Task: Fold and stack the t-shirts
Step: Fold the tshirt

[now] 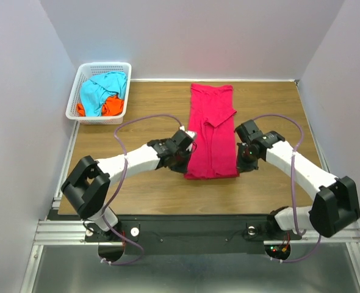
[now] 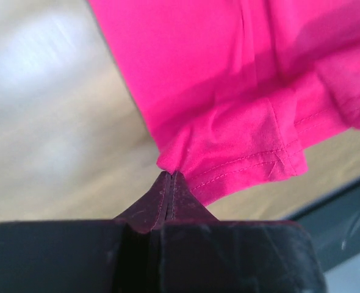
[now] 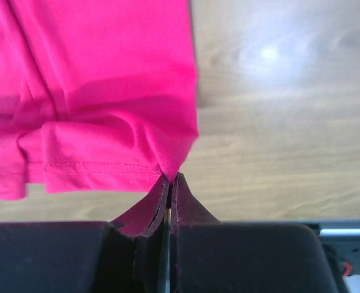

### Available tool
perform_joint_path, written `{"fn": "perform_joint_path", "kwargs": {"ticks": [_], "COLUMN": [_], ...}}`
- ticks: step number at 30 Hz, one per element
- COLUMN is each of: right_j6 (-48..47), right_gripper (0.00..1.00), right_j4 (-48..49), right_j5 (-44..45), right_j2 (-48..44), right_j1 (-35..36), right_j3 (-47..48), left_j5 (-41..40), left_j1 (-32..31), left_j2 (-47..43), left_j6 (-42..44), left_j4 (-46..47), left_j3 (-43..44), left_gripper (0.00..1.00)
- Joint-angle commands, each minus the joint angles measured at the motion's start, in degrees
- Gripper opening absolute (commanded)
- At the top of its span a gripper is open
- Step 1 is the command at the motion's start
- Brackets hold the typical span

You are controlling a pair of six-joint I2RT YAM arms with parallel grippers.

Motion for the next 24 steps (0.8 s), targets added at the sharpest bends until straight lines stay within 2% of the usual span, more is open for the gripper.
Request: {"fn": "perform_joint_path", "kwargs": {"ticks": [1,9,16,24], "right_j6": [-4.3,-9.5,-12.9,-13.5], "right_gripper": [0.01,0.01,0.01,0.01], "right_j4": [1.8,8.4,13.9,17.1], "right_j5": [6.8,11.4,13.9,14.0], "right_j2": [4.0,13.7,19.9,23.6], "right_j1": [0.1,-2.1,-4.7,-6.9], "right_j3": [6.6,15.7,21.9,24.0], "left_j5": [-2.3,-4.8,-6.6,-7.2], "left_j1": [4.2,11.4,13.4,14.8], "left_j2": [2.2,10.6,16.2,20.8], "left_j6": [6.6,12.9,17.1,21.1], "left_j4": [-0.4,4.8,10.5,14.5], "left_j3": [7.2,16.7,23.1,27.4], "left_gripper": [0.0,0.0,0.0,0.0]}}
